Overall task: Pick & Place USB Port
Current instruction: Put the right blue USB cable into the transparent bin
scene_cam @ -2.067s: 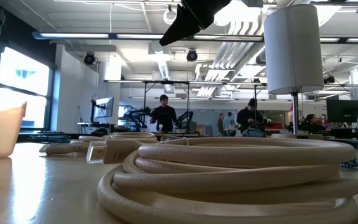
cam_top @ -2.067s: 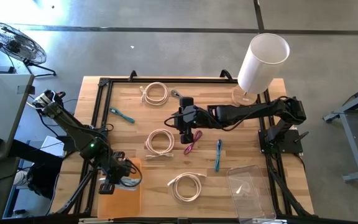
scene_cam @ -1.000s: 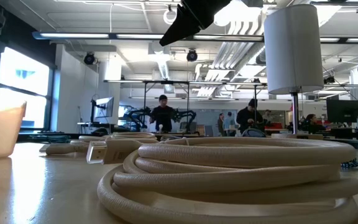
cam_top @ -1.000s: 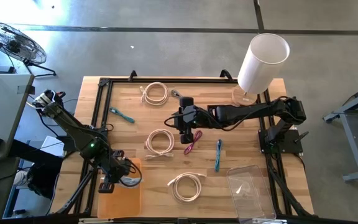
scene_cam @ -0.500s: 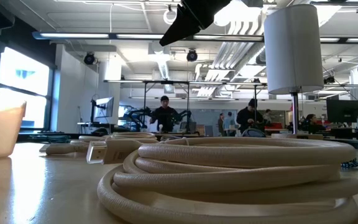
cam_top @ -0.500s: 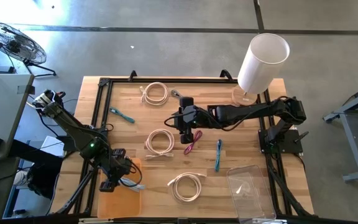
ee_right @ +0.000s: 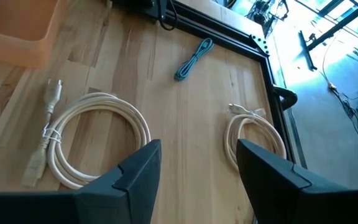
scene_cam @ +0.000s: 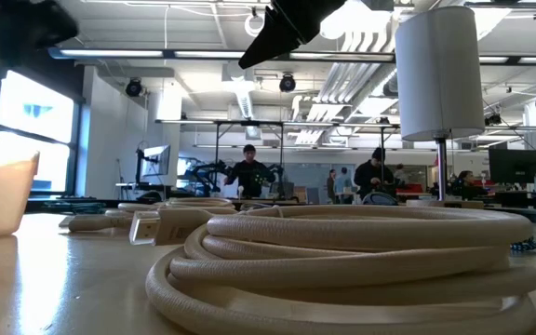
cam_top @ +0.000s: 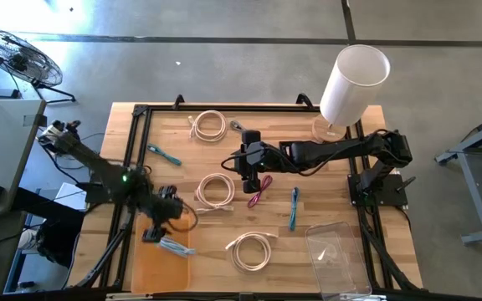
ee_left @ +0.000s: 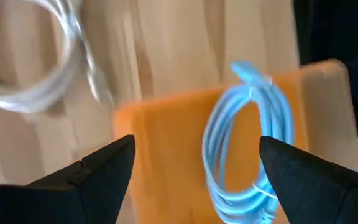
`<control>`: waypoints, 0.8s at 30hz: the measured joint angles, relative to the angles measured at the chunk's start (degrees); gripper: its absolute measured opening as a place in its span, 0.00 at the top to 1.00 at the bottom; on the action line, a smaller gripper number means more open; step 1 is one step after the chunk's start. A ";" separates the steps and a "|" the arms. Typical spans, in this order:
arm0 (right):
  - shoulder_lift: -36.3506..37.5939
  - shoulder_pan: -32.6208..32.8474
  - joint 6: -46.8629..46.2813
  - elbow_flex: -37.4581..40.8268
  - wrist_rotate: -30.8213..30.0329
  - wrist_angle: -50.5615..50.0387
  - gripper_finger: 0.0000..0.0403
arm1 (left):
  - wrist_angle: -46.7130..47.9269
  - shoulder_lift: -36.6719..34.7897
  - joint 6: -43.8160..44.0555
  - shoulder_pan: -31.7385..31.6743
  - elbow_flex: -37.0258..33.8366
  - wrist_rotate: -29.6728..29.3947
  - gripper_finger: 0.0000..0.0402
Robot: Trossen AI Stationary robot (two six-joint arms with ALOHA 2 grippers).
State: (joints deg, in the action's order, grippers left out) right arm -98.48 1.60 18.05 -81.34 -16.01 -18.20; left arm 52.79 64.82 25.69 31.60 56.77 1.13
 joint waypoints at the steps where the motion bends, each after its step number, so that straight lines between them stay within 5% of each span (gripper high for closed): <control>1: 0.00 0.00 0.01 0.00 -0.04 0.00 0.50 | -0.15 -1.06 -2.43 -1.86 0.37 -0.01 0.15; 12: 0.00 0.01 0.01 0.00 0.02 0.02 0.50 | -4.26 -11.38 -30.93 -13.05 14.38 -4.69 0.15; 24: -0.01 0.01 0.01 0.00 0.10 0.65 0.50 | -13.29 -15.12 -34.67 -12.84 21.77 -13.34 0.15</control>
State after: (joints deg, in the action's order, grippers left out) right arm -98.49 1.61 18.06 -81.34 -15.91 -17.55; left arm 39.50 49.70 -8.98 18.76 78.54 -12.22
